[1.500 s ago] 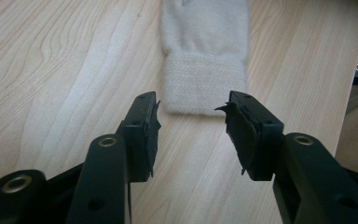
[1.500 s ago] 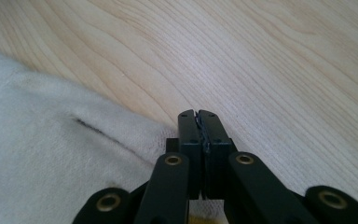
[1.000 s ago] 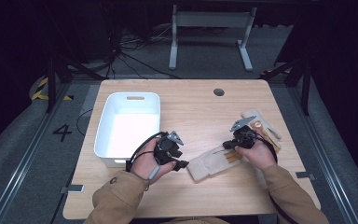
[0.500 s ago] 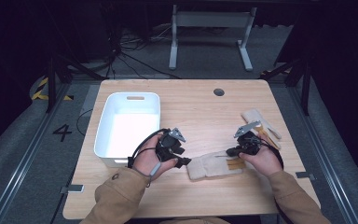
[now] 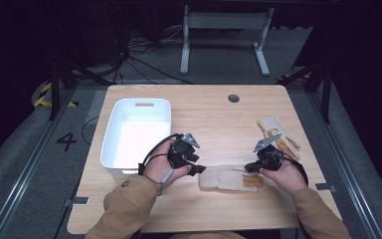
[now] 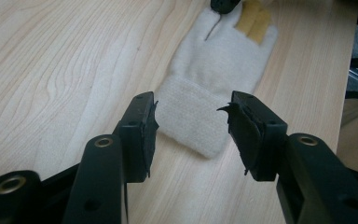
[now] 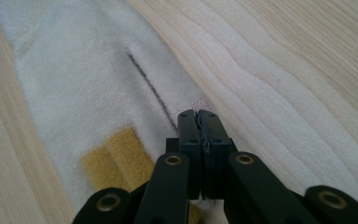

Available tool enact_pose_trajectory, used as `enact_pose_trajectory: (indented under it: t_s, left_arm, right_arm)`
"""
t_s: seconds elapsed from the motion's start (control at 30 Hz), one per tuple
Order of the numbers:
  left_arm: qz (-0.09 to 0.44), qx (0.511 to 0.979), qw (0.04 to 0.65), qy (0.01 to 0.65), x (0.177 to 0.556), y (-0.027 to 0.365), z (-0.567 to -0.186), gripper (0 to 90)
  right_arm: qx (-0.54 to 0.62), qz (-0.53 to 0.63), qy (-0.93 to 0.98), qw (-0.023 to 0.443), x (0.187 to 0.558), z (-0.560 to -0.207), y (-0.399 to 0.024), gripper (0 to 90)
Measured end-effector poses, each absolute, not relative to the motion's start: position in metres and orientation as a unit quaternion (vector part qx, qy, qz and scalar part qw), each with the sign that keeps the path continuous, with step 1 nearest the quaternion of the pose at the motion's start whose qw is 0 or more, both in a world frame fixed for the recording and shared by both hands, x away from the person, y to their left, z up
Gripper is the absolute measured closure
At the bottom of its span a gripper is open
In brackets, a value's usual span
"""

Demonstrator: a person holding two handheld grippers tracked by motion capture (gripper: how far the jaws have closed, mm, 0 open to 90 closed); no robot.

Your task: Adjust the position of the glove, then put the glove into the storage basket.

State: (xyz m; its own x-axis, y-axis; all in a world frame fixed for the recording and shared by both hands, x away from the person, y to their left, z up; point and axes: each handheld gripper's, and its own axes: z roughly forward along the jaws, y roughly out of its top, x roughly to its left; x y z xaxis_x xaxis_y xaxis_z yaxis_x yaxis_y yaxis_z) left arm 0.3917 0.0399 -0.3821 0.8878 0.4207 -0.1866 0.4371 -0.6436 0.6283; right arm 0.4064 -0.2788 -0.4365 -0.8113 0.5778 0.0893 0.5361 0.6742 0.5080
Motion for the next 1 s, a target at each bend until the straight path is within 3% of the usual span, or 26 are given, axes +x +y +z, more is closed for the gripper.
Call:
enact_pose_trajectory:
  t_s: [0.67,0.83,0.87,1.0]
  left_arm:
    - [-0.003,0.903,0.352,0.248,0.398,0.045,-0.376,50.4]
    - [-0.003,0.904,0.351,0.245,0.396,0.044,-0.376,49.7]
    - [-0.002,0.904,0.351,0.245,0.396,0.045,-0.375,49.7]
    - [-0.001,0.904,0.351,0.245,0.396,0.045,-0.375,49.7]
  right_arm:
    - [0.361,0.352,0.856,0.111,0.401,-0.404,-0.331,74.5]
    - [0.366,0.354,0.852,0.123,0.401,-0.402,-0.338,66.7]
    - [0.373,0.364,0.844,0.132,0.404,-0.401,-0.341,61.5]
    - [0.387,0.368,0.833,0.143,0.408,-0.398,-0.347,57.9]
